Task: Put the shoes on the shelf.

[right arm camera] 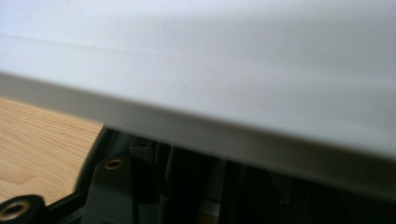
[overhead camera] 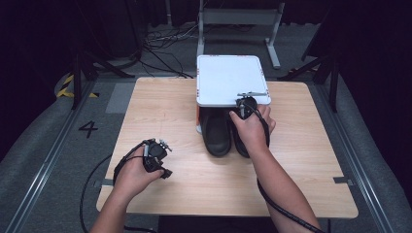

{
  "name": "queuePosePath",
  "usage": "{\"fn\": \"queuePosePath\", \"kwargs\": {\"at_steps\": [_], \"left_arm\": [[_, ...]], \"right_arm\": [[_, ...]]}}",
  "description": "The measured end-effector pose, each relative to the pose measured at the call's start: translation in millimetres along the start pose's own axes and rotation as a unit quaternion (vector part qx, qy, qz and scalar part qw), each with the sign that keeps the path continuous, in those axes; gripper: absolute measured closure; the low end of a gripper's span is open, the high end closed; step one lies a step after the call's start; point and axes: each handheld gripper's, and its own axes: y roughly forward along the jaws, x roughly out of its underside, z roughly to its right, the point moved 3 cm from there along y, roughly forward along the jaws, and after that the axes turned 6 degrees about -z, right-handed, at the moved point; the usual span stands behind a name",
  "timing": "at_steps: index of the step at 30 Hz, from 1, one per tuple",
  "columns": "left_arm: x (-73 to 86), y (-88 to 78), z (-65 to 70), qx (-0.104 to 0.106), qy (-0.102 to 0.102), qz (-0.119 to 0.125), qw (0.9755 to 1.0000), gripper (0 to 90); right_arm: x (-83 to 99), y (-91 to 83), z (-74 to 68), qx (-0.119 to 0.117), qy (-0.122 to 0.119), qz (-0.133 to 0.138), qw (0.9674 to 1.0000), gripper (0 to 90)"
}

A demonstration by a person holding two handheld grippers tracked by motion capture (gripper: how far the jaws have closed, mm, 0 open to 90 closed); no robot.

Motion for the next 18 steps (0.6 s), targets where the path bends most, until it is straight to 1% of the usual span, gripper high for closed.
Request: {"fn": "queuePosePath", "kwargs": {"at_steps": [2, 3, 4, 6, 7, 9, 10, 13, 15, 17, 18], "left_arm": [[-1.2, 0.2, 1.1, 0.002, -0.001, 0.002, 1.0000, 46.6], [-1.9, -0.1, 0.9, 0.001, 0.002, 0.003, 1.0000, 46.5], [-2.9, -0.9, 1.3, -0.001, 0.002, 0.004, 1.0000, 46.3], [-4.6, -1.5, 2.6, -0.001, -0.001, 0.008, 1.0000, 45.8], [-5.8, -1.9, 3.1, -0.002, 0.003, 0.009, 1.0000, 45.6], [-8.9, -2.0, 6.4, -0.002, 0.004, 0.011, 0.9999, 45.5], [-10.5, -2.1, 7.6, -0.004, 0.009, 0.011, 0.9999, 45.5], [-15.2, -1.8, 13.1, -0.005, 0.014, 0.014, 0.9998, 46.1], [-19.4, -1.6, 16.0, -0.007, 0.022, 0.018, 0.9996, 46.5], [-20.4, -1.3, 17.4, -0.008, 0.022, 0.018, 0.9996, 46.9], [-22.7, -0.8, 19.7, -0.007, 0.023, 0.021, 0.9995, 46.9]], "right_arm": [[2.2, -7.0, 1.3, -0.004, -0.004, 0.002, 1.0000, 44.4], [4.2, -11.9, 1.4, -0.009, -0.009, 0.003, 0.9999, 43.9], [5.7, -14.9, 1.3, -0.013, -0.011, 0.002, 0.9999, 43.4], [10.6, -24.1, 2.3, -0.030, -0.010, 0.001, 0.9995, 42.6], [12.4, -27.5, 2.8, -0.034, -0.011, 0.001, 0.9994, 42.6], [18.5, -37.8, 5.9, -0.037, -0.017, 0.002, 0.9992, 42.5], [21.9, -42.4, 7.4, -0.041, -0.019, 0.001, 0.9990, 42.6], [33.4, -54.9, 12.0, -0.044, -0.029, -0.006, 0.9986, 42.8], [43.6, -64.1, 15.6, -0.047, -0.036, -0.014, 0.9981, 43.3], [51.3, -70.5, 18.6, -0.050, -0.039, -0.019, 0.9978, 43.9], [51.3, -70.5, 18.6, -0.050, -0.039, -0.019, 0.9978, 43.9]]}}
